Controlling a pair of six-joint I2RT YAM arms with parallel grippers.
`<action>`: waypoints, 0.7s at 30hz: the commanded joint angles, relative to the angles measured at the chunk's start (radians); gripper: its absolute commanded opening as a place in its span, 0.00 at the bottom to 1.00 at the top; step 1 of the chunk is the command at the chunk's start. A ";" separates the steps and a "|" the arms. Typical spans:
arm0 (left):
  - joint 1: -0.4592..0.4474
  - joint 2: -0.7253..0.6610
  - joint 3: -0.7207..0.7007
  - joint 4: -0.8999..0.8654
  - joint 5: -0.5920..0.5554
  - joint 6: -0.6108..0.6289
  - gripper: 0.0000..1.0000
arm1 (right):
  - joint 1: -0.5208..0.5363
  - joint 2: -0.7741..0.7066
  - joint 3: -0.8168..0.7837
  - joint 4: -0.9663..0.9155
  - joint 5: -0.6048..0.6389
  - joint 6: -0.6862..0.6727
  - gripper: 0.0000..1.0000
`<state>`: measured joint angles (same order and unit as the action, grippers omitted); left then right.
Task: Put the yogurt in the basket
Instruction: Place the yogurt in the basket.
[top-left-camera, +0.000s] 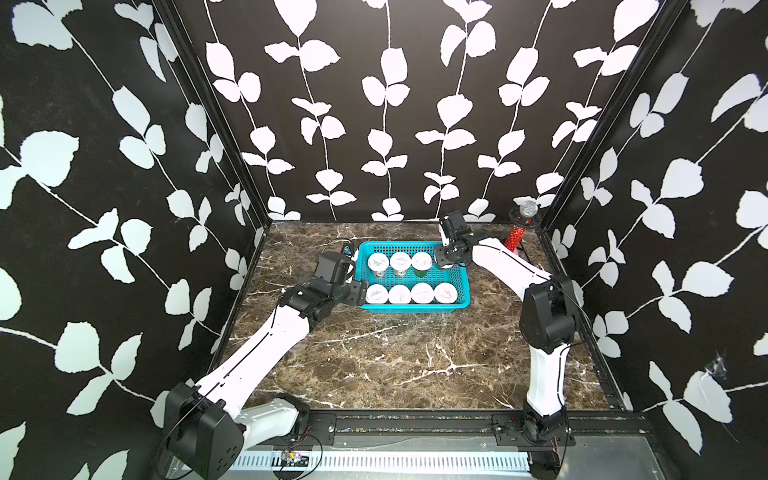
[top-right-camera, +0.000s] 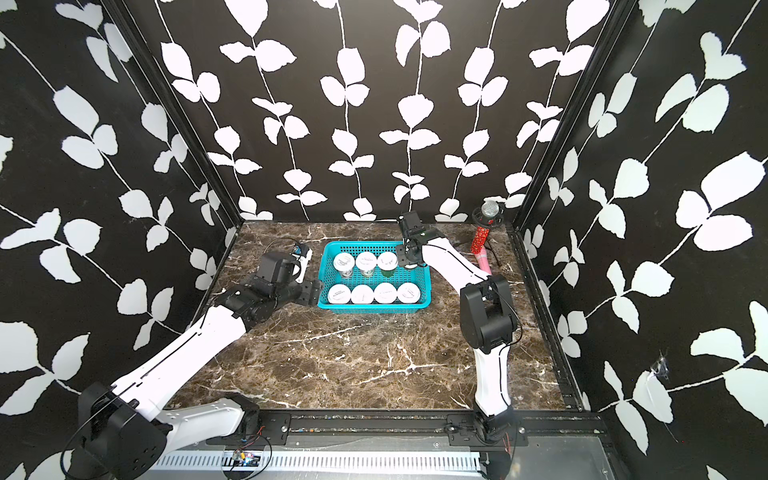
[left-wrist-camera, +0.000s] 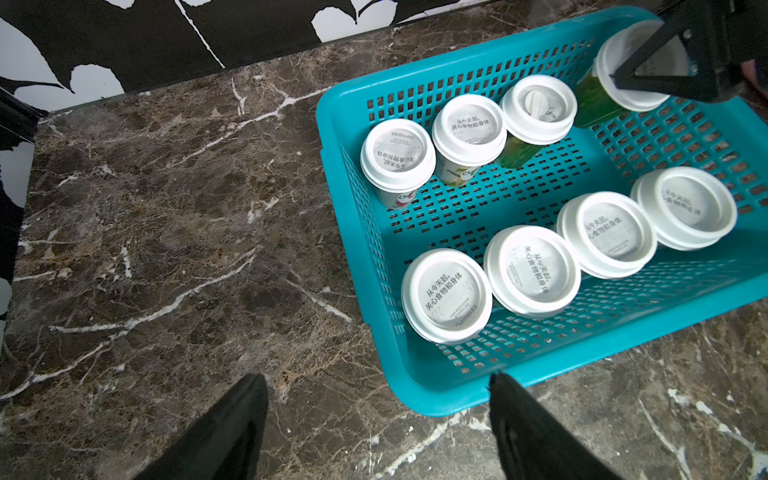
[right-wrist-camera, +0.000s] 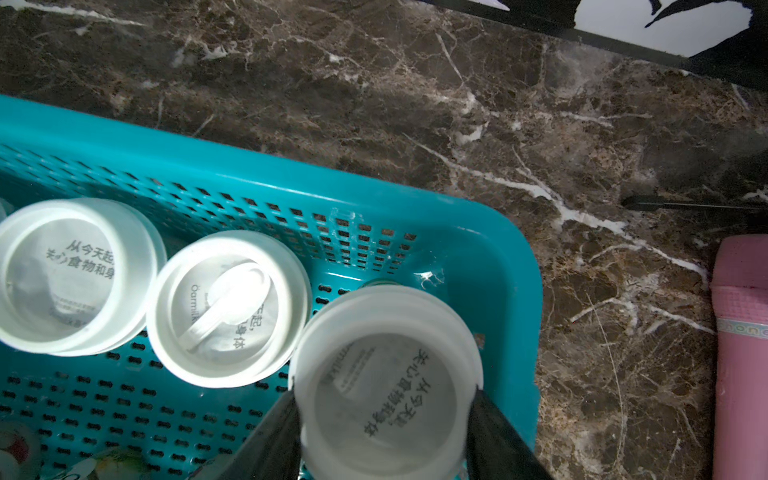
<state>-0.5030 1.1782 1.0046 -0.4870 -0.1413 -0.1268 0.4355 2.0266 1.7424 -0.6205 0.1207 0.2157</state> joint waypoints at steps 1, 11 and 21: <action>0.006 -0.003 -0.013 0.014 -0.001 0.009 0.84 | -0.006 0.025 0.053 -0.022 0.019 -0.006 0.54; 0.006 -0.005 -0.015 0.013 -0.005 0.012 0.84 | -0.004 0.070 0.086 -0.041 0.029 0.003 0.54; 0.006 -0.004 -0.014 0.016 -0.005 0.013 0.84 | -0.007 0.093 0.091 -0.042 0.024 0.010 0.58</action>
<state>-0.5026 1.1782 1.0019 -0.4866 -0.1421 -0.1261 0.4355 2.0975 1.7893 -0.6510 0.1234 0.2180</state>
